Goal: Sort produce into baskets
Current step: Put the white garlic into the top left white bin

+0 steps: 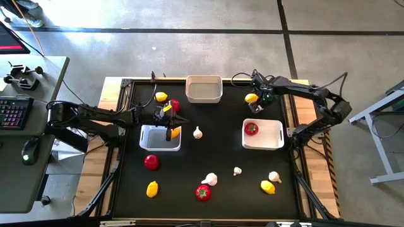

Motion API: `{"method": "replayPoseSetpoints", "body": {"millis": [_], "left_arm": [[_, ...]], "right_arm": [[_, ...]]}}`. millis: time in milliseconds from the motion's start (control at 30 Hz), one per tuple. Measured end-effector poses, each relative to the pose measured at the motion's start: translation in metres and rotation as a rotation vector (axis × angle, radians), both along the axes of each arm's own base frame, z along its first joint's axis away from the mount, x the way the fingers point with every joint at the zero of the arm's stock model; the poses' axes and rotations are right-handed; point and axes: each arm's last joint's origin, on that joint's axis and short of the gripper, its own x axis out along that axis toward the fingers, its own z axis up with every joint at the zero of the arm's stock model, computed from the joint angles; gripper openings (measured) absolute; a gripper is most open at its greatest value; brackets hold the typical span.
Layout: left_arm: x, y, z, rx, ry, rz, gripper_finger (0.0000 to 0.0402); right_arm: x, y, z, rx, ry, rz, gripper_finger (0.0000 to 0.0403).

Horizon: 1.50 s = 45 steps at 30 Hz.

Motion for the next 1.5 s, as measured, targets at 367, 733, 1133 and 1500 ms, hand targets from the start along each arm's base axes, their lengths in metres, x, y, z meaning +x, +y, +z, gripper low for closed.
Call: {"method": "replayPoseSetpoints", "body": {"millis": [367, 733, 1133, 1500], "left_arm": [[0.0, 0.0, 0.0, 0.0, 0.0, 0.003, 0.0], [0.0, 0.0, 0.0, 0.0, 0.002, 0.003, 0.0], [0.0, 0.0, 0.0, 0.0, 0.004, 0.003, 0.0], [0.0, 0.0, -0.002, -0.004, 0.021, 0.003, 0.0]], "right_arm": [[-0.001, 0.041, 0.054, -0.169, -0.205, 0.096, 0.0002], [0.003, 0.032, 0.033, -0.111, -0.073, 0.061, 0.0134], [0.005, -0.006, -0.016, 0.005, 0.068, 0.036, 0.0269], [0.006, -0.015, -0.027, 0.051, 0.028, 0.055, 0.0149]]}}
